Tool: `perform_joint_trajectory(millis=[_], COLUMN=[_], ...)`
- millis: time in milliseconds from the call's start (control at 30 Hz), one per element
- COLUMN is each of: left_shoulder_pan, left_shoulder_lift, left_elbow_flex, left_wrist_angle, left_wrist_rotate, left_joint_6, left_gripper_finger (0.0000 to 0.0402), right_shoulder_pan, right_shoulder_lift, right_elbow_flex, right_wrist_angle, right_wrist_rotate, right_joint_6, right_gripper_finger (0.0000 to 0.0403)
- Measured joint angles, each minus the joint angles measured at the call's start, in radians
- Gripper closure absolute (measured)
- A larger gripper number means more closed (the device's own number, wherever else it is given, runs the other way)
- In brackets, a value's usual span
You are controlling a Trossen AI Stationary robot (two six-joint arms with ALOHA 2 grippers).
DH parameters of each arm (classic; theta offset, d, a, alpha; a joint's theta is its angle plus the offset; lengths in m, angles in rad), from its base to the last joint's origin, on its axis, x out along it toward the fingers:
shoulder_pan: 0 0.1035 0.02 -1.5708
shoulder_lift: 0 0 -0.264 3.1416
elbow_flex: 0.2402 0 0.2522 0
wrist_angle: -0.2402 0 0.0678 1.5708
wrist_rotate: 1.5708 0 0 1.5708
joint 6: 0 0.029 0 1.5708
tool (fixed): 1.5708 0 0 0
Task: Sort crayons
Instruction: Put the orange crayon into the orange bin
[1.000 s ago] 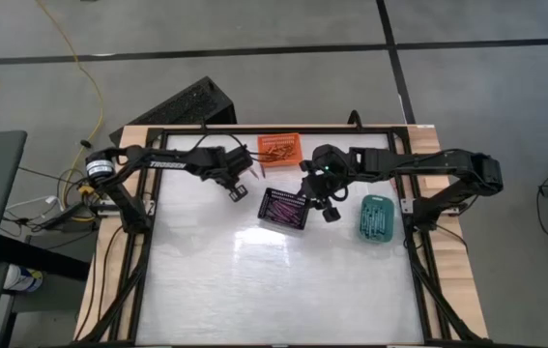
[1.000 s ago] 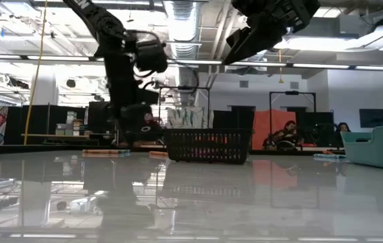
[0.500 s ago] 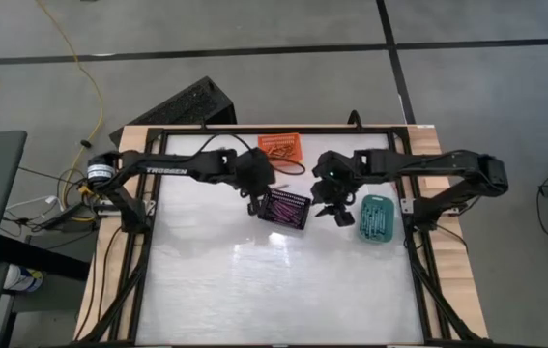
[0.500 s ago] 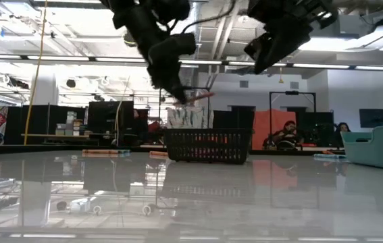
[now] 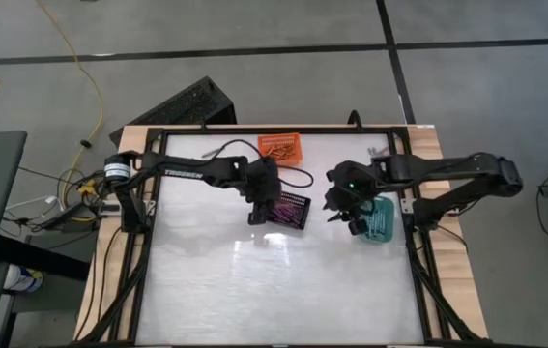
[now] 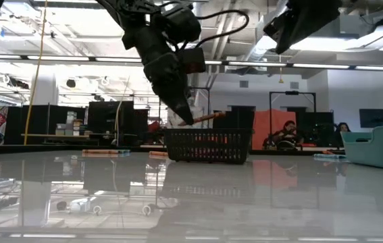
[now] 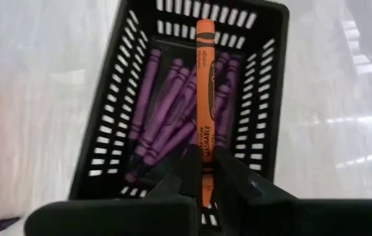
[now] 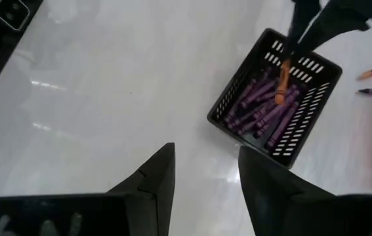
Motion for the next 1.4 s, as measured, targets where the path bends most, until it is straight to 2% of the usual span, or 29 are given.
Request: perform_joint_trajectory(millis=[267,600,1167,1400], left_shoulder_pan=[-0.013,-0.014,-0.016,-0.033], left_shoulder_lift=[0.0,0.0,-0.005,0.08], left_elbow_flex=[0.0,0.0,0.0,0.041], left_wrist_angle=[0.0,0.038,0.029,0.039], left_wrist_rotate=[-0.025,-0.03,-0.038,-0.096], left_joint_6=[0.035,0.052,0.064,0.048], left_gripper_finger=[0.0347,0.0279,0.0274,0.0274], right_shoulder_pan=[0.016,0.015,0.015,0.014], right_shoulder_lift=[-0.027,-0.027,-0.026,-0.026], right_elbow_flex=[0.0,0.0,0.0,0.001], right_wrist_angle=[-0.003,-0.003,-0.003,0.012], right_wrist_rotate=[0.045,0.046,0.046,0.046], right_joint_6=[0.017,0.025,0.014,0.013], right_gripper_finger=[0.0242,0.0242,0.0242,0.0242])
